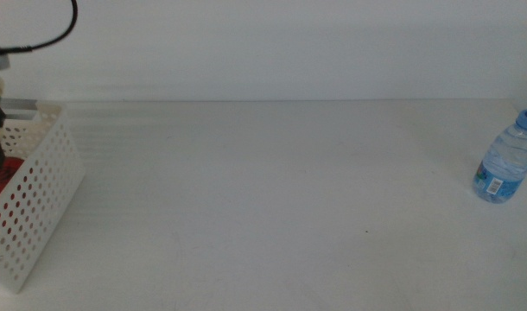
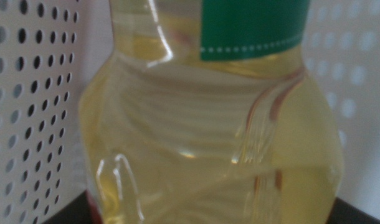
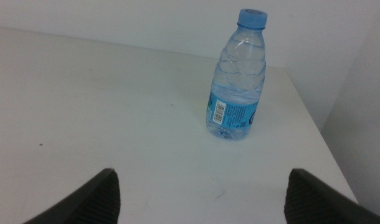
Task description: Use arms to grab the bottles and put them into the dustbin to the left of the table.
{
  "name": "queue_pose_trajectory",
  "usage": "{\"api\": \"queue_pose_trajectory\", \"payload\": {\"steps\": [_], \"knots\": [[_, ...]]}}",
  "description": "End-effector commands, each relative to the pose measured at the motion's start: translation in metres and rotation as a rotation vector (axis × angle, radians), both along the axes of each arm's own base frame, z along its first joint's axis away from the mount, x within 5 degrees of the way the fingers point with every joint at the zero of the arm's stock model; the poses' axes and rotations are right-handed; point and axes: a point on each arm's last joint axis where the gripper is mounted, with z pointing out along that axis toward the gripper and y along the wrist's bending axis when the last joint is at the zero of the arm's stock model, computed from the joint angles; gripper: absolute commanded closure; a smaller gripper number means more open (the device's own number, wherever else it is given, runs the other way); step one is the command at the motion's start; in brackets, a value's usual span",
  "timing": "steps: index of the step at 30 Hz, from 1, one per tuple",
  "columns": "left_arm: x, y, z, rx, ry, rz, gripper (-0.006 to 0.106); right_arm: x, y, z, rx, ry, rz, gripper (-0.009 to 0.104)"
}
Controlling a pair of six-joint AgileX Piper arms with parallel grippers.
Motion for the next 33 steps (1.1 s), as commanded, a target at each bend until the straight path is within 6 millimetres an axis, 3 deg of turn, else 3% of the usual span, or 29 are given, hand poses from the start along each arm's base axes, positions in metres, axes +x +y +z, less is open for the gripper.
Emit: {"api": "queue_pose_trajectory", "payload": {"steps": [1,16,24,29,33], "knots": [[-0.007,-0.004,0.021,-0.016,-0.010,-0.002,0.105,-0.001,-0.001,0.011,-0.021,-0.112,-0.007,0.025],[-0.007,-0.005,-0.015,-0.058,0.104,-0.012,0.105,-0.001,-0.001,0.011,-0.021,-0.112,-0.007,0.025],[0.000,-0.010,-0.026,-0.127,0.070,-0.011,0.105,-0.001,-0.001,0.011,-0.021,-0.112,-0.007,0.025],[0.006,-0.012,-0.032,-0.168,0.057,0.005,0.090,-0.001,-0.001,0.011,-0.021,-0.112,-0.007,0.025],[0.009,-0.011,-0.037,-0.166,0.056,0.006,0.062,-0.001,-0.001,0.011,-0.021,-0.112,-0.007,0.025]]}}
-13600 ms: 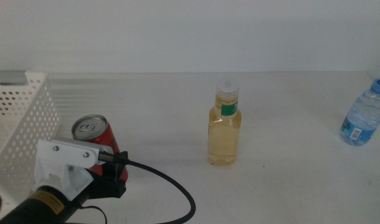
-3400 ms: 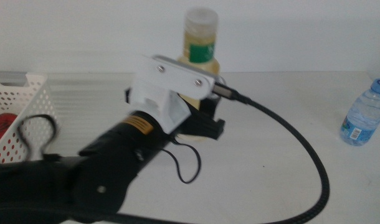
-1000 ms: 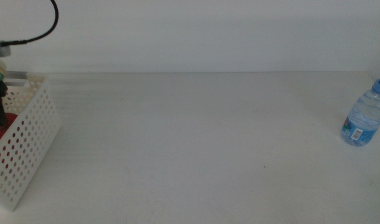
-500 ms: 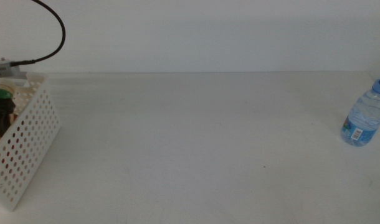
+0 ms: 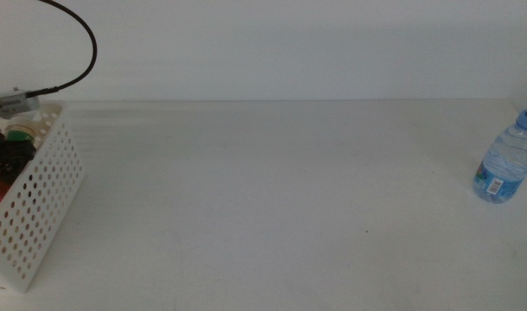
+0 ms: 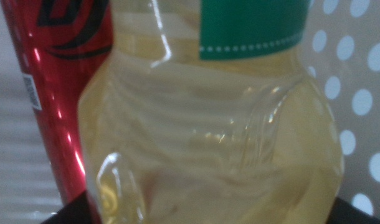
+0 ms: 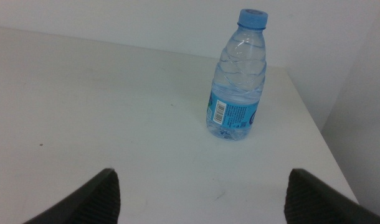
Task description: Use arms to grab the bottles and put them into the dustbin to the left of the table.
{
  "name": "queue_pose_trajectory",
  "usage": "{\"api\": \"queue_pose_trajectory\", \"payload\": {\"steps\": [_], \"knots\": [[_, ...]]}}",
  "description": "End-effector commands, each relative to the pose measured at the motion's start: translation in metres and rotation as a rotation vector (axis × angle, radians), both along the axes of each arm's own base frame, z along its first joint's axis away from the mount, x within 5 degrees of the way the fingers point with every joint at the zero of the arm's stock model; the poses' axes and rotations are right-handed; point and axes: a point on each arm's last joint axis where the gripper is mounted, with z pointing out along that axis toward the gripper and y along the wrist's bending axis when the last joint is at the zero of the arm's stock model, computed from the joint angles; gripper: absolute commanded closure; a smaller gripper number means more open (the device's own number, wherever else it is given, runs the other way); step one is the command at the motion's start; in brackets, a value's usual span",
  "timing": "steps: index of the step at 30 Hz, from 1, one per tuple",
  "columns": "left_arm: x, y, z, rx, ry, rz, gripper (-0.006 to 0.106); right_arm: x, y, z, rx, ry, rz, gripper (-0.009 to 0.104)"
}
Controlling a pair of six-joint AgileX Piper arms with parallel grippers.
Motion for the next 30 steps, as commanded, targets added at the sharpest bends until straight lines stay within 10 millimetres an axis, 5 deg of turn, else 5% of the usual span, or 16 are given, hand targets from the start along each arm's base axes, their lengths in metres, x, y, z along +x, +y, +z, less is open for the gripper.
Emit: {"api": "queue_pose_trajectory", "payload": {"steps": [1,6,17,30], "knots": [[-0.003,-0.005,0.029,-0.016,-0.076,0.014,0.053,-0.001,-0.001,0.011,-0.021,-0.112,-0.007,0.025],[-0.001,-0.003,0.030,0.003,-0.089,0.013,0.010,-0.001,-0.001,0.011,-0.021,-0.112,-0.007,0.025],[-0.014,-0.024,0.088,0.004,-0.207,0.089,0.010,-0.001,-0.001,0.011,-0.021,-0.112,-0.007,0.025],[-0.067,-0.143,0.163,-0.034,-0.698,-0.134,0.010,-0.001,-0.001,0.011,-0.021,-0.112,-0.007,0.025]]}}
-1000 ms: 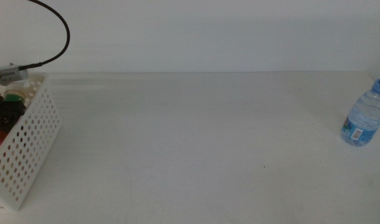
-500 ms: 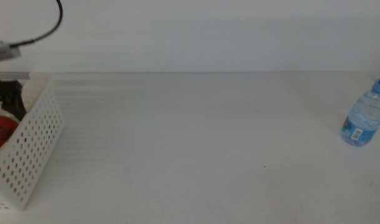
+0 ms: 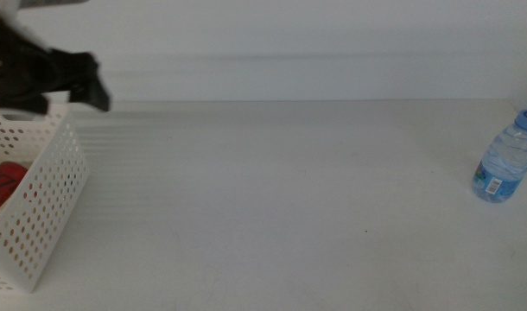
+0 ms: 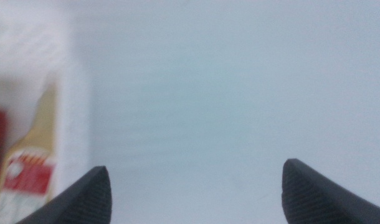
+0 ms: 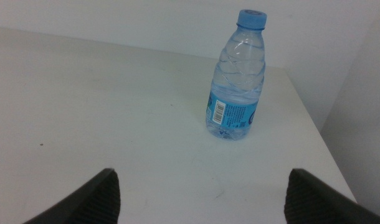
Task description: Use arms to grab the bottles and put them into the dustbin to the left of the table.
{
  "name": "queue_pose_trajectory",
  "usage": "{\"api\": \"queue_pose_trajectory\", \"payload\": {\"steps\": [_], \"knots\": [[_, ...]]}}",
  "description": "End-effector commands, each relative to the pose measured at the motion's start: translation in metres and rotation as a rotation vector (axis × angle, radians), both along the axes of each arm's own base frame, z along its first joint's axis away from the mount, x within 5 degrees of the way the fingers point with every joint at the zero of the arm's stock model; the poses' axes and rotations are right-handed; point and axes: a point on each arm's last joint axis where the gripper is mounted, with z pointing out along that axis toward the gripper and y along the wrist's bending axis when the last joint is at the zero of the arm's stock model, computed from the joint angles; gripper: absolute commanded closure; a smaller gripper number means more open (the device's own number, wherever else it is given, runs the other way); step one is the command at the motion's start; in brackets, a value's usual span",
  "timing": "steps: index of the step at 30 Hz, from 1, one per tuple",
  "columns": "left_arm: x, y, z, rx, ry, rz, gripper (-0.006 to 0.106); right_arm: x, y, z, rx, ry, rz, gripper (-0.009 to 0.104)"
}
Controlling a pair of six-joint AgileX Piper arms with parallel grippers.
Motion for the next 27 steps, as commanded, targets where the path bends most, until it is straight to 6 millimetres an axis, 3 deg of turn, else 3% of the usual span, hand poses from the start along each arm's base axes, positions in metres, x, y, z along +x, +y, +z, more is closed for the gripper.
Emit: {"api": "queue_pose_trajectory", "payload": {"steps": [1,9,15,22,27], "knots": [[-0.017,-0.019,0.032,-0.045,-0.194,-0.033,0.010,-0.001,-0.001,0.011,-0.021,-0.112,-0.007,0.025],[-0.054,-0.067,0.031,-0.077,-0.258,-0.212,0.010,-0.001,-0.001,0.011,-0.021,-0.112,-0.007,0.025],[-0.085,-0.090,0.024,-0.119,-0.458,-0.304,0.010,-0.001,-0.001,0.011,-0.021,-0.112,-0.007,0.025],[-0.131,-0.098,-0.003,-0.247,-0.653,-0.348,0.010,-0.001,-0.001,0.011,-0.021,-0.112,-0.007,0.025],[-0.157,-0.091,-0.028,-0.307,-0.625,-0.350,0.010,-0.001,-0.001,0.011,-0.021,-0.112,-0.007,0.025]]}}
